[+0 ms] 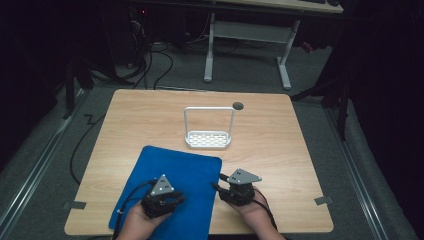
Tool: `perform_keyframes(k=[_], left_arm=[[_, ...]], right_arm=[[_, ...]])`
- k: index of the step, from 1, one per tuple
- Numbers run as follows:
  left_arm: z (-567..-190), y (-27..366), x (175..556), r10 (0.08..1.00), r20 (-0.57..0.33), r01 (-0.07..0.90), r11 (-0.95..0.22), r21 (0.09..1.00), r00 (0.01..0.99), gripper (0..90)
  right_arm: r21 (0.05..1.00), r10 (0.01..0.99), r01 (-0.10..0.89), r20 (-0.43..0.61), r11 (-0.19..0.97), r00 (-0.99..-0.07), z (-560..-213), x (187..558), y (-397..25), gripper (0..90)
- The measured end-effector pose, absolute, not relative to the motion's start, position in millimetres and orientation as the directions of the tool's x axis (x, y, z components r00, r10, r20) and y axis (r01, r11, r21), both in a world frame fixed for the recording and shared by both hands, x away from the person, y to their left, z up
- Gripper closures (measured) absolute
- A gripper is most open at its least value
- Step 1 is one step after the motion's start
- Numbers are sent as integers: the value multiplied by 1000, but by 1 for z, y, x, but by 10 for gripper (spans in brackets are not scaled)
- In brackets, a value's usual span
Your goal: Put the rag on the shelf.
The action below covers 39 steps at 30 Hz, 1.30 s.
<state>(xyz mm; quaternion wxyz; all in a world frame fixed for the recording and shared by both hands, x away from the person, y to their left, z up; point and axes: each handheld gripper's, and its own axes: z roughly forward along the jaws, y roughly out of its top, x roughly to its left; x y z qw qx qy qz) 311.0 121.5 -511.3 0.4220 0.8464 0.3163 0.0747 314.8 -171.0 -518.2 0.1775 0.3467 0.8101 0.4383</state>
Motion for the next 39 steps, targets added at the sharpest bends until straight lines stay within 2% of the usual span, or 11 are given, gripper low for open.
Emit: perform_keyframes(k=[3, 4, 7, 10, 15, 21, 25, 28, 36, 39], left_arm=[[-509, 149, 319, 662, -152, 507, -385, 772, 734, 703], [-509, 149, 319, 662, -152, 507, -385, 772, 734, 699], [-508, 182, 326, 726, -171, 546, -319, 775, 666, 682], [-506, 191, 327, 745, -163, 551, -307, 776, 647, 673], [-502, 202, 328, 758, -162, 550, -291, 783, 632, 662], [-507, 197, 330, 749, -129, 557, -354, 752, 650, 664], [-514, 192, 331, 729, -99, 576, -441, 689, 677, 724], [-519, 189, 332, 719, -115, 596, -463, 656, 685, 751], [-523, 168, 326, 656, -144, 560, -484, 673, 741, 759], [-524, 147, 320, 612, -149, 526, -500, 687, 777, 759]], right_arm=[[826, 667, 383, 11, 414, -745, -520, 309, -159, 857], [818, 647, 375, 4, 437, -763, -520, 307, -155, 900], [789, 604, 380, 14, 483, -797, -524, 305, -142, 900], [743, 586, 387, -8, 546, -811, -532, 305, -132, 900], [733, 594, 399, -8, 551, -805, -531, 302, -139, 900], [717, 623, 440, 10, 541, -783, -528, 299, -161, 900], [717, 632, 451, 18, 532, -775, -528, 300, -170, 900], [714, 648, 465, 21, 524, -762, -528, 298, -177, 900], [713, 703, 501, 17, 490, -711, -527, 296, -210, 900], [713, 733, 522, 15, 469, -680, -527, 296, -225, 900]])
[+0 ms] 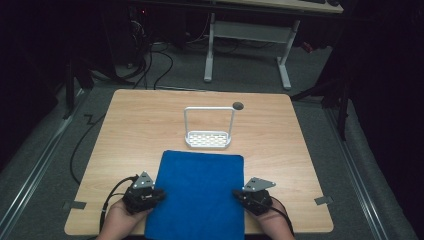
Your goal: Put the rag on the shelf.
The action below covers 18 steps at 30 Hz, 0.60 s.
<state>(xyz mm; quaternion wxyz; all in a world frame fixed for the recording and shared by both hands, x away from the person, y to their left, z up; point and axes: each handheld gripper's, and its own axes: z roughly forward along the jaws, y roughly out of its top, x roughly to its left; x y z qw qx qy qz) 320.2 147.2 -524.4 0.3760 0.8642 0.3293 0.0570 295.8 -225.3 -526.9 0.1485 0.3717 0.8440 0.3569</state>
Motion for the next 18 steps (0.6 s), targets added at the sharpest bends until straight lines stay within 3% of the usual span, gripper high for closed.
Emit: perform_keyframes(k=[7, 18], left_arm=[[-526, 120, 315, 574, -94, 460, -535, 708, 813, 756], [-528, 129, 322, 596, -89, 465, -515, 720, 798, 760]], right_arm=[[717, 785, 553, 13, 424, -619, -527, 302, -254, 900], [724, 795, 553, 12, 412, -607, -528, 311, -253, 900]])
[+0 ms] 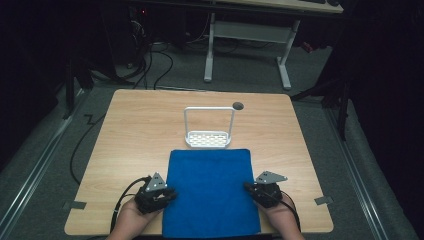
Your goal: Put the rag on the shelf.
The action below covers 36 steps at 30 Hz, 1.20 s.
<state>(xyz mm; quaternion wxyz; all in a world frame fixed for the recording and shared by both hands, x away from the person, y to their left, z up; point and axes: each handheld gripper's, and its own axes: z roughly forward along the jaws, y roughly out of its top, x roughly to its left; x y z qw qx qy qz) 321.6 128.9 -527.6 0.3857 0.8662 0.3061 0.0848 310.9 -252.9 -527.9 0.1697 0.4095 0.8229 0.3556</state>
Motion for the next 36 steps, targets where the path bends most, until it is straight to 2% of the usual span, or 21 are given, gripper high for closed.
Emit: perform_keyframes(k=[4, 11, 14, 20, 21, 26, 36], left_arm=[[-528, 137, 323, 603, -99, 475, -505, 720, 791, 762], [-528, 146, 325, 622, -132, 508, -477, 717, 772, 760], [-527, 150, 325, 640, -138, 518, -456, 724, 756, 709], [-526, 166, 334, 700, -186, 547, -335, 767, 690, 629], [-528, 174, 342, 730, -221, 572, -273, 773, 647, 615], [-530, 178, 364, 776, -239, 597, -211, 774, 584, 564], [-533, 148, 427, 812, -177, 606, -250, 756, 556, 558]], right_arm=[[729, 788, 556, 35, 400, -614, -529, 310, -251, 900], [727, 772, 538, 18, 426, -635, -529, 308, -242, 891], [741, 769, 518, 5, 427, -639, -527, 307, -243, 852], [790, 797, 489, -1, 371, -604, -520, 306, -251, 740], [795, 804, 489, 3, 359, -594, -521, 306, -252, 721], [805, 813, 492, 21, 331, -581, -522, 308, -257, 678], [813, 806, 486, 36, 320, -591, -521, 308, -258, 657]])
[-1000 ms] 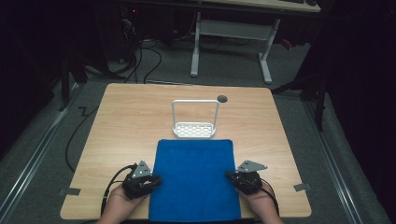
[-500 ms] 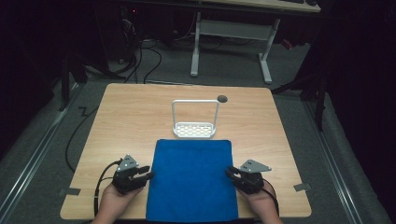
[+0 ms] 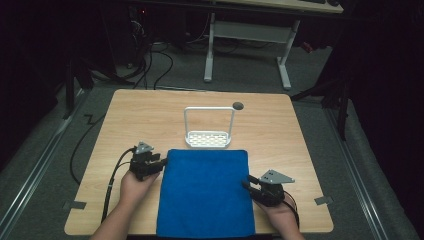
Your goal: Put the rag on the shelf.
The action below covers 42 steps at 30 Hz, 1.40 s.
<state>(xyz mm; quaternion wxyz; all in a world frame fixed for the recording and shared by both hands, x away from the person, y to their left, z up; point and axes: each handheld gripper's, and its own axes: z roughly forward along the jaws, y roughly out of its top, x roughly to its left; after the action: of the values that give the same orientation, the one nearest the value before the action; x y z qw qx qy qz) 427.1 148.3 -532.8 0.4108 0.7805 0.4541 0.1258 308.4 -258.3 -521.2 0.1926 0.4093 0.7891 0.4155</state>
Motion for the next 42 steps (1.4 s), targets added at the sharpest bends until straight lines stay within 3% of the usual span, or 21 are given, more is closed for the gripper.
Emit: perform_keyframes(k=[9, 17, 20, 25, 29, 32, 42], left_arm=[[-534, 127, 448, 818, -133, 589, -281, 758, 560, 590], [-535, 126, 445, 812, -116, 576, -297, 762, 572, 824], [-535, 123, 443, 812, -83, 561, -322, 763, 578, 865], [-535, 124, 443, 809, -85, 563, -324, 760, 582, 871], [-535, 124, 443, 808, -89, 564, -322, 761, 582, 871], [-535, 124, 443, 808, -96, 566, -317, 761, 581, 871], [-535, 126, 444, 804, -108, 571, -313, 759, 585, 864]], right_arm=[[812, 803, 487, 39, 322, -595, -523, 310, -258, 643], [815, 813, 493, 46, 305, -580, -523, 313, -260, 600], [821, 846, 498, 35, 279, -532, -523, 323, -261, 565], [813, 888, 538, 61, 220, -456, -518, 349, -261, 562], [778, 920, 592, 48, 210, -390, -517, 394, -261, 586], [754, 920, 623, 64, 211, -388, -520, 414, -258, 584], [719, 924, 648, 20, 252, -382, -528, 427, -251, 668]])
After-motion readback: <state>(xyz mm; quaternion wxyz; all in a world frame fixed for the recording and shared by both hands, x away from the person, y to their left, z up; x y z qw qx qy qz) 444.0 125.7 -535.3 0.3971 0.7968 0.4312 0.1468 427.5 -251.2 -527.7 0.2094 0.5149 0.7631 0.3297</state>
